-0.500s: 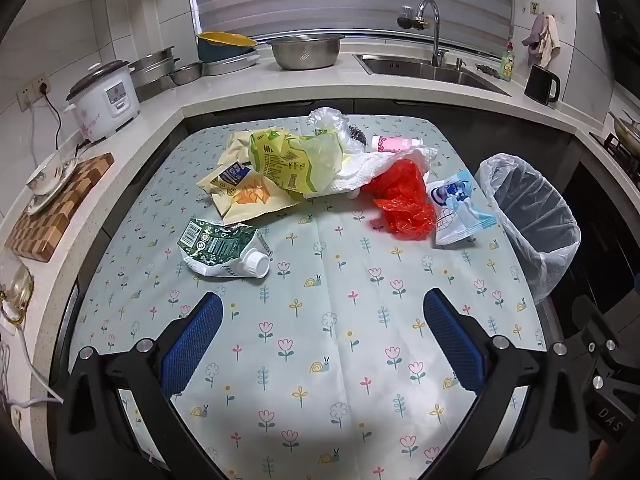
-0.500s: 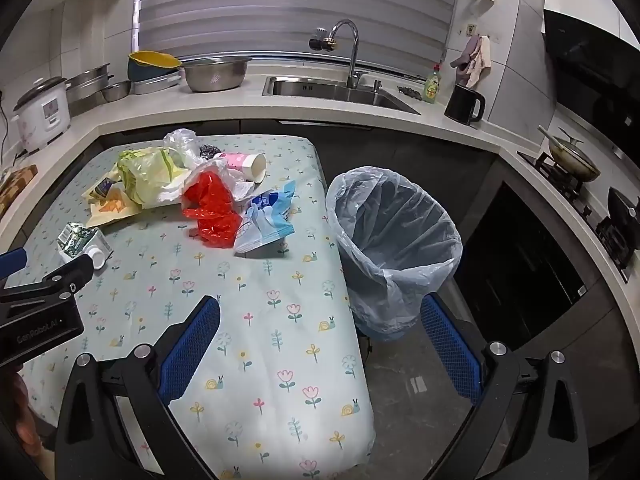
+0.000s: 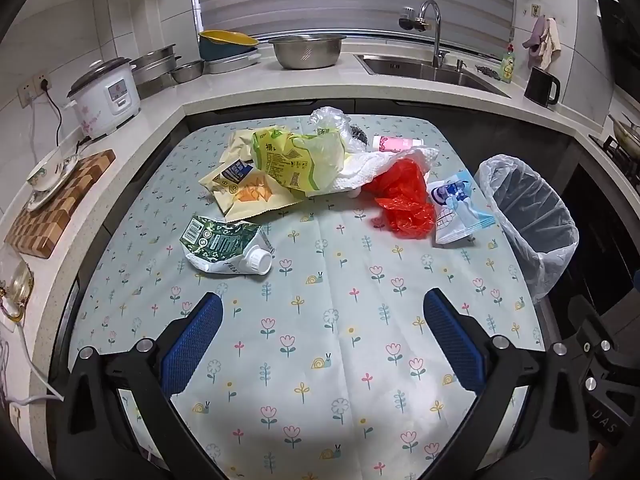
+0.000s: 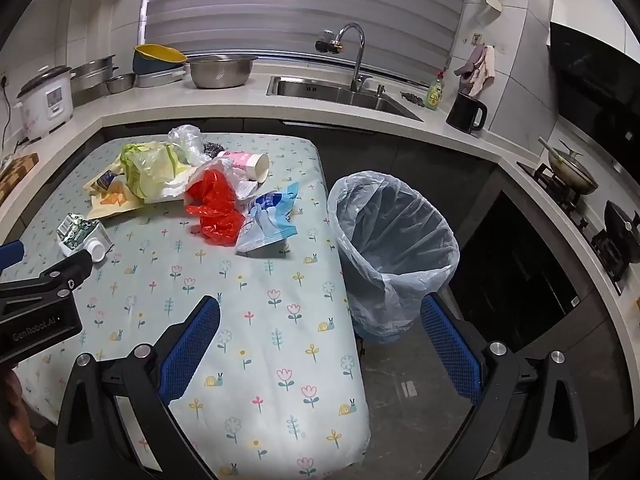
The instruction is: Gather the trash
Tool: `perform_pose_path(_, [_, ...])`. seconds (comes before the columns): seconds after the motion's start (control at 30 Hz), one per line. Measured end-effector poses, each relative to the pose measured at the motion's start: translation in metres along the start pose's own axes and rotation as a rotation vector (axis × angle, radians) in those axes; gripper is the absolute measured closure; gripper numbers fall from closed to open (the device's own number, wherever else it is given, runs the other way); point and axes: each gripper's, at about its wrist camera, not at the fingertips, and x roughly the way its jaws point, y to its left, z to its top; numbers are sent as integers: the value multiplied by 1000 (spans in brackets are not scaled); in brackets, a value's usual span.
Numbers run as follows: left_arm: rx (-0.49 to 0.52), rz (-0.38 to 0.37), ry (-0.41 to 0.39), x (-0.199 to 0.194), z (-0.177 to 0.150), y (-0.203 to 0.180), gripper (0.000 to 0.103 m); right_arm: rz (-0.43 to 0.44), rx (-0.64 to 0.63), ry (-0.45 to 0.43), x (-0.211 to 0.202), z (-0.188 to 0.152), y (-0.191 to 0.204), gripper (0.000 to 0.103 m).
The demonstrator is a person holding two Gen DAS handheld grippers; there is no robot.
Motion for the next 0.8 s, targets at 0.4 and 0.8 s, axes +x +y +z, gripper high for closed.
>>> perform_pose_path(0.4, [0,2,11,6,-1,3,7,0,-14,2,4,1,3,7])
perform_pose_path(0.8, [-8,3,9,9,-2,6,7,1,-18,9,7,1,5,7])
